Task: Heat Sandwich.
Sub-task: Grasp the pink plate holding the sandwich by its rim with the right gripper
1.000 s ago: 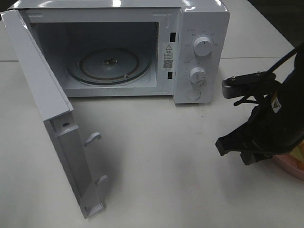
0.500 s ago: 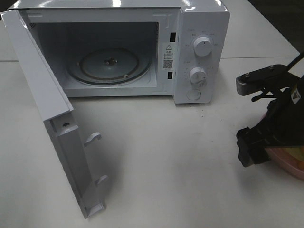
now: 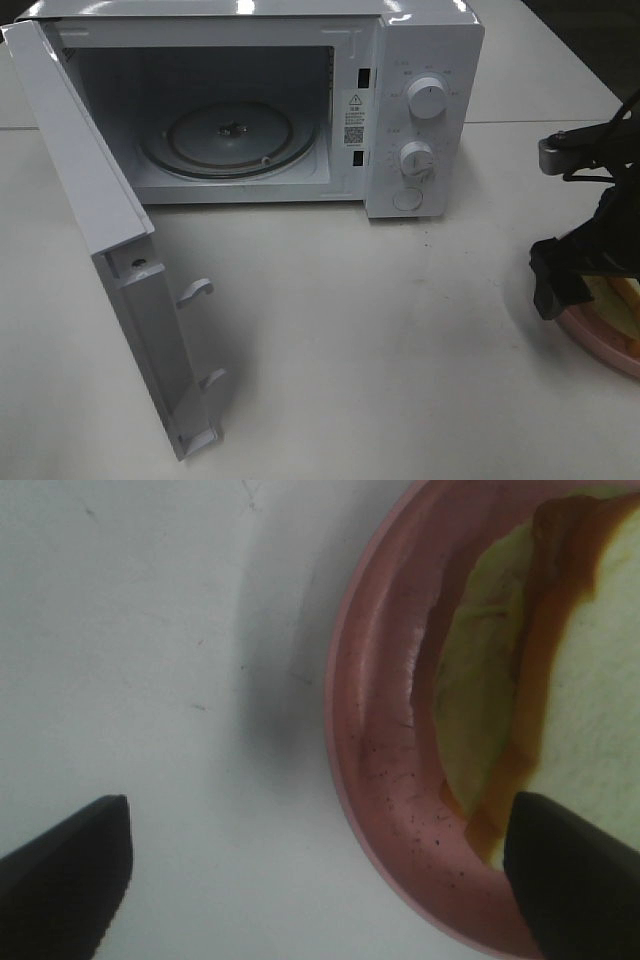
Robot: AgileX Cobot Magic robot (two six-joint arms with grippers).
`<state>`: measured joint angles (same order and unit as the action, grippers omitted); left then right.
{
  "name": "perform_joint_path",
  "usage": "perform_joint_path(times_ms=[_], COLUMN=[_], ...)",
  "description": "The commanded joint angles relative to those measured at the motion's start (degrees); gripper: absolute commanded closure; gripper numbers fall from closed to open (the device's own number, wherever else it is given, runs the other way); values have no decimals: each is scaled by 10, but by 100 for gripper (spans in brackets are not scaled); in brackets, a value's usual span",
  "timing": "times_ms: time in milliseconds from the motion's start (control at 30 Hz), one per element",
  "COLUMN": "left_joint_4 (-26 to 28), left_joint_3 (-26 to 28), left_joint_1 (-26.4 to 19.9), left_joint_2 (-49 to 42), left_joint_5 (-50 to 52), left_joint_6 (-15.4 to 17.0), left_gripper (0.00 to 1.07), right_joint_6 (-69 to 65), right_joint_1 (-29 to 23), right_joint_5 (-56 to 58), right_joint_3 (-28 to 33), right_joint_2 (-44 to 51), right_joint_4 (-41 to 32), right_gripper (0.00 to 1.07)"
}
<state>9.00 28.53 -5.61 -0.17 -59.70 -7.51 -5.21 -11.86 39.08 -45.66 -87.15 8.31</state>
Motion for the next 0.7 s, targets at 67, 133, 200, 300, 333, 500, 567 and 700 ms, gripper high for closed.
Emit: perform_joint_path(times_ms=[67, 133, 200, 300, 333, 500, 567, 700], left_joint_4=[1, 1, 1, 1, 1, 1, 1, 1], left_joint_3=[-2, -2, -2, -2, -2, -2, -2, -2], left_joint_1=[-1, -1, -1, -1, -1, -1, -1, -1], left_joint_2=[-17, -17, -17, -17, -17, -17, -17, -17], left_joint_5=[2, 2, 2, 2, 2, 2, 2, 2], left_joint_6=[5, 5, 5, 5, 5, 5, 5, 5], left_gripper=[5, 5, 5, 5, 5, 5, 5, 5], right_joint_6=[13, 13, 13, 13, 13, -2, -4, -6], right_joint_1=[6, 6, 6, 6, 6, 9, 13, 18], right_joint_5=[2, 1, -1, -2, -3, -26, -30, -32], right_joint_3=[-19, -23, -37, -51, -55, -59, -59, -59], right_joint_2=[-33, -42, -69, -93, -101, -130, -135, -155], right_joint_4=[3, 2, 2, 7, 9, 30, 31, 30], right_gripper=[12, 12, 13, 13, 13, 14, 14, 15])
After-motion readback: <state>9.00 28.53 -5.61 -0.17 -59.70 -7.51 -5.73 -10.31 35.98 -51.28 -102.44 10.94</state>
